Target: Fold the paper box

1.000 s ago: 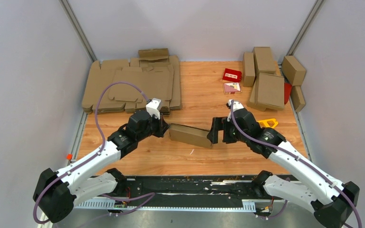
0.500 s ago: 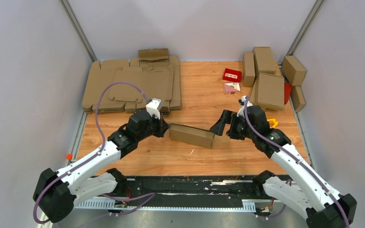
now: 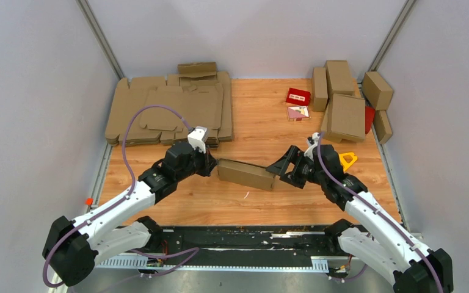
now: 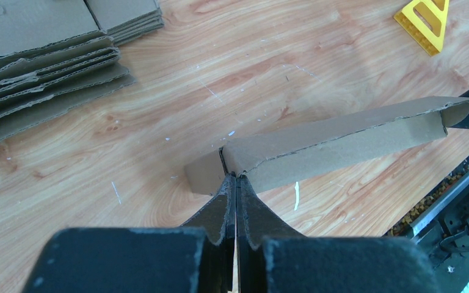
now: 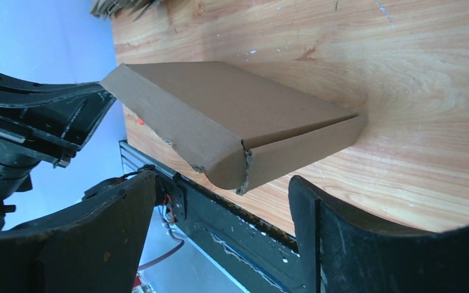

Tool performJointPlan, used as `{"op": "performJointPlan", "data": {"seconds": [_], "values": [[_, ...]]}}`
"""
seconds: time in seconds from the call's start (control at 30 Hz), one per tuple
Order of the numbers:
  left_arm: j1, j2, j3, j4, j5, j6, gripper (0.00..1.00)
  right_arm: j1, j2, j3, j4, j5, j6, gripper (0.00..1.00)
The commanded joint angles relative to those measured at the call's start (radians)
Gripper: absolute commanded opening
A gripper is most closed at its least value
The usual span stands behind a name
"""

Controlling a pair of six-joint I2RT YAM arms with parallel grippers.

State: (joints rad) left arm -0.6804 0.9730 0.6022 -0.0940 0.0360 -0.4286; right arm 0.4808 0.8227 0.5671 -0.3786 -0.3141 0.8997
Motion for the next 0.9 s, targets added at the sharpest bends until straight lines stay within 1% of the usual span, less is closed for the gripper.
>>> {"op": "performJointPlan", "data": {"seconds": [0.0,0.17,0.27,0.3,0.4,0.43,0.5,0.7,0.87], "values": [[-0.002,0.012,0.024,-0.018,0.011,0.002,0.00,-0.006,-0.018,-0.022,0.112,-0.006,0.074,0.77],[-0.003,0.011,0.022,-0.018,0.010,0.001,0.00,-0.006,-0.007,-0.036,0.148,-0.016,0.090,0.70],[-0.002,0.012,0.024,-0.019,0.010,0.001,0.00,-0.006,-0.007,-0.040,0.147,-0.007,0.098,0.69],[-0.003,0.011,0.024,-0.019,0.010,0.001,0.00,-0.007,-0.010,-0.043,0.147,0.001,0.103,0.70],[-0.002,0.012,0.024,-0.020,0.010,0.001,0.00,-0.007,-0.020,-0.047,0.140,0.031,0.110,0.81],[-0.003,0.013,0.024,-0.020,0.013,0.000,0.00,-0.007,-0.023,-0.051,0.140,0.044,0.113,0.83],[-0.002,0.013,0.024,-0.019,0.012,0.000,0.00,-0.008,-0.021,-0.058,0.144,0.051,0.124,0.83],[-0.003,0.010,0.024,-0.021,0.010,0.001,0.00,-0.011,0.013,-0.075,0.182,0.035,0.148,0.76],[-0.003,0.013,0.016,-0.007,0.019,-0.001,0.00,-0.011,0.020,-0.084,0.212,0.040,0.156,0.66]]}}
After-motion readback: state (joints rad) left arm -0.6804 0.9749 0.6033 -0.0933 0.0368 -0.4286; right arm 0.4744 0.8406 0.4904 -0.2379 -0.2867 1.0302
